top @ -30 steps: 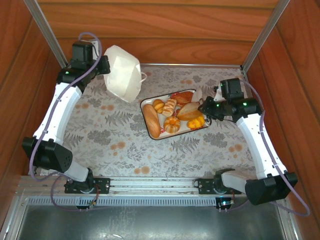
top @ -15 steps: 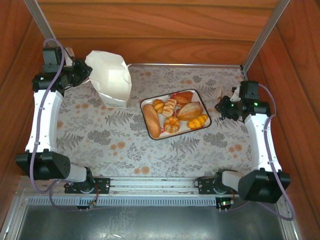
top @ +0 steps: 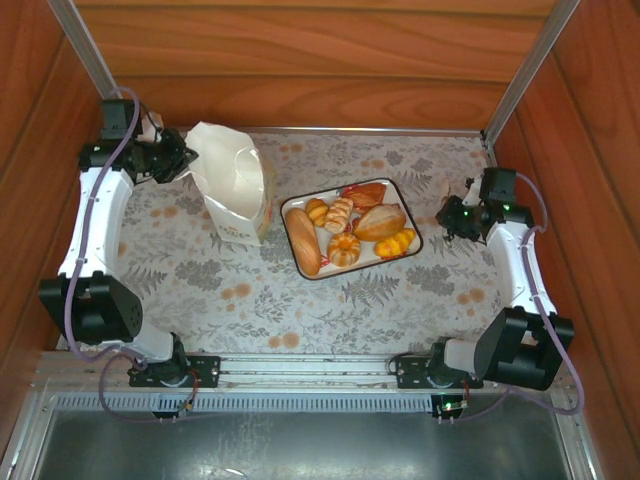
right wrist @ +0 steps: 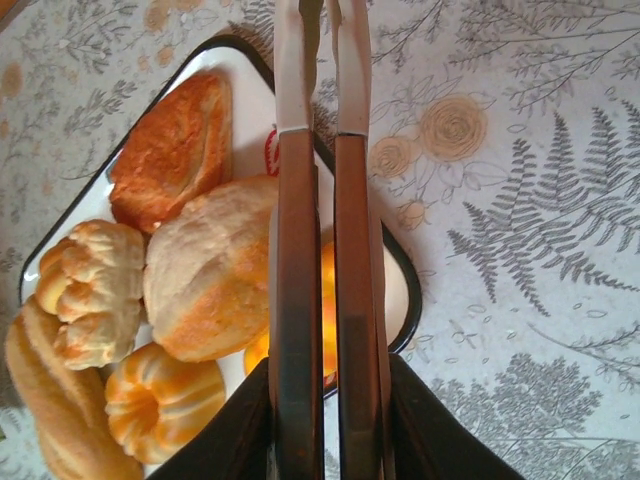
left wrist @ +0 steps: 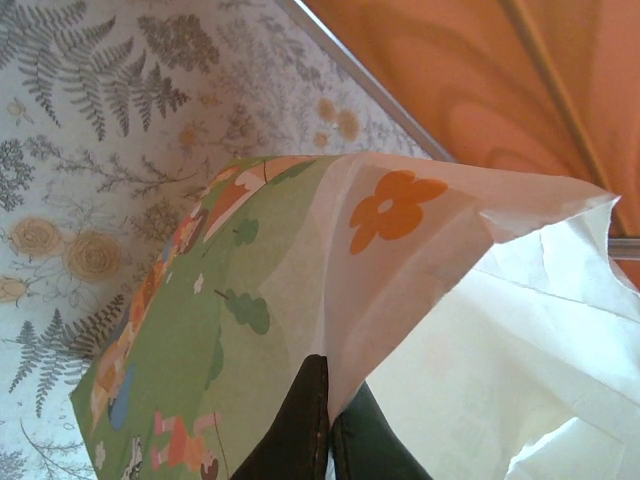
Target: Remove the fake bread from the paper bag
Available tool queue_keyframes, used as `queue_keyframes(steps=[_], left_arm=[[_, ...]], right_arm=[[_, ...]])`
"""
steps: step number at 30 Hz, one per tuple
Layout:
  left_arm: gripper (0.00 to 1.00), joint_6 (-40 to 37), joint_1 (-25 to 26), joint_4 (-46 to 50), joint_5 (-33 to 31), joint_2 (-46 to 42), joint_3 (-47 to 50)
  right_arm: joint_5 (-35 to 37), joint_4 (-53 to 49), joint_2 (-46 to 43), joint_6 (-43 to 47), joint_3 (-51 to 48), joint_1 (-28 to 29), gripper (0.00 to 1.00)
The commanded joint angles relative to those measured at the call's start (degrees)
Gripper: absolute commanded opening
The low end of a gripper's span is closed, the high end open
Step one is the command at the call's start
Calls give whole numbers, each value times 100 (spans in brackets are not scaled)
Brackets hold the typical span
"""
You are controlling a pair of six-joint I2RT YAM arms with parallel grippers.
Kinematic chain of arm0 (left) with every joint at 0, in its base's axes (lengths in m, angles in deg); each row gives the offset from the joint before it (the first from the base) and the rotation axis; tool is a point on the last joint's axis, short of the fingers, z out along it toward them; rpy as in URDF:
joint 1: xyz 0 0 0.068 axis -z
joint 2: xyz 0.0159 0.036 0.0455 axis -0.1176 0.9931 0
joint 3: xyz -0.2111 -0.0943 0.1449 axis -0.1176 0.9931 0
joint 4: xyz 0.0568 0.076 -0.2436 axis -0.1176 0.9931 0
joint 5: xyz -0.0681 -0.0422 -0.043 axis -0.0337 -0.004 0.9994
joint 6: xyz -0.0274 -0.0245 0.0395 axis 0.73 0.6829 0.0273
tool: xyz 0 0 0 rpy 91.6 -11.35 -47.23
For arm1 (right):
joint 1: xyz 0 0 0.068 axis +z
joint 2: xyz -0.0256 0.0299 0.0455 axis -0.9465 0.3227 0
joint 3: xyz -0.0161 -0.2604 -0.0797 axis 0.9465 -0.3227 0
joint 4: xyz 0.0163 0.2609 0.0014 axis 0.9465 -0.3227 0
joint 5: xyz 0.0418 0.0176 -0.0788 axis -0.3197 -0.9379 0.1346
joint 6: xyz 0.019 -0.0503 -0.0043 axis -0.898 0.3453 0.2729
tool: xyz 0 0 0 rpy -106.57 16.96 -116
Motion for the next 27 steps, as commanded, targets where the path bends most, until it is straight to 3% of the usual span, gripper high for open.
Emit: queue_keyframes(steps=[1, 13, 17, 19, 27], left_arm=[[0, -140, -69, 91, 92, 172, -51], [0, -783, -93, 348, -333, 656, -533], [1, -858, -98, 433, -323, 754, -657], [12, -899, -94, 439, -275, 777, -663], [35, -979, -94, 451, -353, 725, -759]], right_arm=[[262, 394, 246, 267, -104, -74, 29], [1170, 434, 1497, 482, 207, -95, 29], [1178, 410, 1892, 493, 312, -139, 31], [1221, 360, 2078, 499, 391, -157, 31], [1480, 285, 2537, 526, 495, -270, 31]])
